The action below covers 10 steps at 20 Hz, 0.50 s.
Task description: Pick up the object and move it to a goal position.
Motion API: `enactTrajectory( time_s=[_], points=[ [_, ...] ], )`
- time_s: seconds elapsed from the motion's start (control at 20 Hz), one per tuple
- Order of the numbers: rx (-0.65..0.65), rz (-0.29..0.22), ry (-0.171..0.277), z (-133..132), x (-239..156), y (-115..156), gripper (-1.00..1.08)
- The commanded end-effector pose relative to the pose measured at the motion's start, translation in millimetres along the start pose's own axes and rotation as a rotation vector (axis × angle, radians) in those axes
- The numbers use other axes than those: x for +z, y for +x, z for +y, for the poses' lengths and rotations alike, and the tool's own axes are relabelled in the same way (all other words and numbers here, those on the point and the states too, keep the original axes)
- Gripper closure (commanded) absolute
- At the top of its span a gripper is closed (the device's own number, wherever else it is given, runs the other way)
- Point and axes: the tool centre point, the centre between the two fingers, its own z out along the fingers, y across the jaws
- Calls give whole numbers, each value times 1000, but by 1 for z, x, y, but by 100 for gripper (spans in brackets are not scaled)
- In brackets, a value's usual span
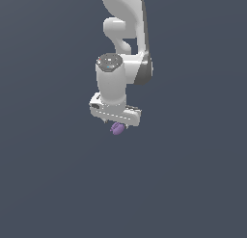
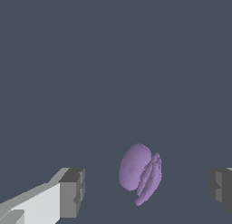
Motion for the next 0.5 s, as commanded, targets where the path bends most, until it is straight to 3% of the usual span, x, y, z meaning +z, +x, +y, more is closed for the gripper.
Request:
enactTrajectory(
  time_s=[0.0,0.45],
  points=[
    [62,-3,-2,2,10,-7,-92],
    [299,-10,-13,13,46,-35,-92]
  ],
)
